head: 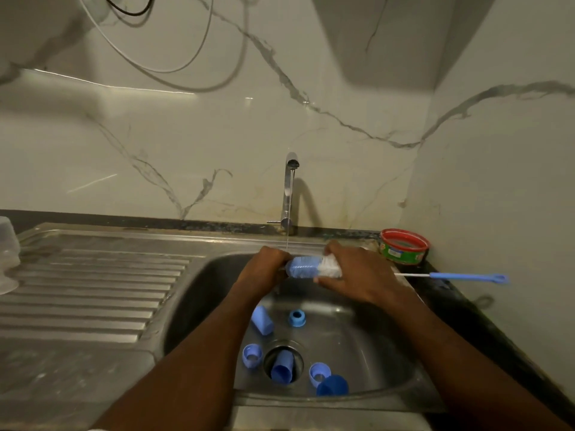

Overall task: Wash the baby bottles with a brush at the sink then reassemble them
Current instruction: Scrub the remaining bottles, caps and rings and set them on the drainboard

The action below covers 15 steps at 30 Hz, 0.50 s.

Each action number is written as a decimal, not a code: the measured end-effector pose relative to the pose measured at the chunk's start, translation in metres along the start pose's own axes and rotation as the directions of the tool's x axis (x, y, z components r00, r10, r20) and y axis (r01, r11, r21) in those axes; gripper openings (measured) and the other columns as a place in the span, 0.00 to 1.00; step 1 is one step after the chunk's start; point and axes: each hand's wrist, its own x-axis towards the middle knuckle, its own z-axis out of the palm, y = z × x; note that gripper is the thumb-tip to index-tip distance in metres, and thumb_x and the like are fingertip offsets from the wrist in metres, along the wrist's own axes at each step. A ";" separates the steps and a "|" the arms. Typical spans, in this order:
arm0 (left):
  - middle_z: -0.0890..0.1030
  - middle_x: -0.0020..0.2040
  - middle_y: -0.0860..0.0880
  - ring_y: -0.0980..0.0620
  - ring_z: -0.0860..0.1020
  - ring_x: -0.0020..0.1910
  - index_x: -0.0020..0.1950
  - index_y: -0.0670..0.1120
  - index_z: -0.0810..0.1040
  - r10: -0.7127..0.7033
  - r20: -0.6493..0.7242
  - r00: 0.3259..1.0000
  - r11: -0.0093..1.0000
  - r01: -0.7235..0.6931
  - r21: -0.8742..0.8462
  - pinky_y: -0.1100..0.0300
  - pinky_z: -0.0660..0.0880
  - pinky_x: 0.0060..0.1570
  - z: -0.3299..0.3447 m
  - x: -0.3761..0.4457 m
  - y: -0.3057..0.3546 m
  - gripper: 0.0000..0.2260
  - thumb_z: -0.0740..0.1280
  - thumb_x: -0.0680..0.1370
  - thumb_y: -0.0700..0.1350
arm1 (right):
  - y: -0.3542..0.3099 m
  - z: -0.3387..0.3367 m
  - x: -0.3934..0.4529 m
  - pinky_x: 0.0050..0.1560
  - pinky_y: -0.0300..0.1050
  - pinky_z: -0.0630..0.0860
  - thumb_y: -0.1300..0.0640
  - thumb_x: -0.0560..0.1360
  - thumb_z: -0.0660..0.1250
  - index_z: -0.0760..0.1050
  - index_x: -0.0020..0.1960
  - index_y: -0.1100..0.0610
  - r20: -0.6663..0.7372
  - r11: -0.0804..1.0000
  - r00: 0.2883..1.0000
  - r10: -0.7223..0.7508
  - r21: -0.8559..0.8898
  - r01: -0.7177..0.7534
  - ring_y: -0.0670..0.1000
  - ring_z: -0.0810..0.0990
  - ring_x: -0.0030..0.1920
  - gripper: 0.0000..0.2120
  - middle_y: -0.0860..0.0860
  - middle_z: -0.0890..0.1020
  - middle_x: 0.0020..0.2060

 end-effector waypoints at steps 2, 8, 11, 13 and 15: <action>0.84 0.58 0.46 0.51 0.81 0.57 0.63 0.46 0.81 -0.029 0.033 0.999 1.000 0.029 -0.007 0.55 0.77 0.61 0.001 -0.002 -0.008 0.15 0.73 0.78 0.46 | -0.005 0.001 0.001 0.52 0.49 0.76 0.40 0.77 0.68 0.68 0.68 0.45 -0.002 0.967 0.989 -0.149 -0.211 0.145 0.52 0.78 0.54 0.22 0.50 0.74 0.62; 0.83 0.58 0.47 0.52 0.80 0.56 0.62 0.47 0.80 -0.034 -0.074 0.997 0.997 0.039 0.071 0.55 0.76 0.61 0.002 -0.002 -0.018 0.13 0.72 0.78 0.49 | -0.023 0.021 0.013 0.46 0.46 0.75 0.44 0.80 0.66 0.77 0.62 0.50 0.017 0.973 0.996 0.085 -0.216 -0.079 0.51 0.81 0.47 0.14 0.50 0.83 0.49; 0.82 0.57 0.47 0.53 0.80 0.54 0.62 0.48 0.79 0.009 -0.083 0.997 0.993 0.001 0.122 0.54 0.76 0.60 0.007 0.005 -0.007 0.12 0.70 0.79 0.50 | -0.032 -0.005 0.016 0.32 0.39 0.74 0.51 0.82 0.65 0.77 0.49 0.58 0.428 0.684 0.818 0.384 0.463 -0.564 0.47 0.76 0.30 0.10 0.52 0.81 0.36; 0.83 0.56 0.47 0.53 0.81 0.53 0.61 0.49 0.80 0.004 -0.104 0.995 0.993 0.009 0.115 0.55 0.76 0.59 0.009 0.010 -0.003 0.12 0.71 0.79 0.50 | -0.031 -0.013 0.013 0.27 0.36 0.72 0.52 0.82 0.65 0.76 0.50 0.58 0.471 0.610 0.797 0.378 0.521 -0.597 0.46 0.75 0.27 0.10 0.53 0.82 0.36; 0.83 0.56 0.47 0.53 0.81 0.54 0.61 0.49 0.81 -0.023 -0.092 0.995 0.995 0.032 0.096 0.54 0.77 0.59 0.009 0.013 0.001 0.12 0.71 0.79 0.49 | -0.017 -0.006 0.012 0.40 0.42 0.79 0.45 0.81 0.65 0.78 0.57 0.55 0.214 0.897 0.928 0.304 0.263 -0.354 0.48 0.82 0.38 0.14 0.52 0.86 0.46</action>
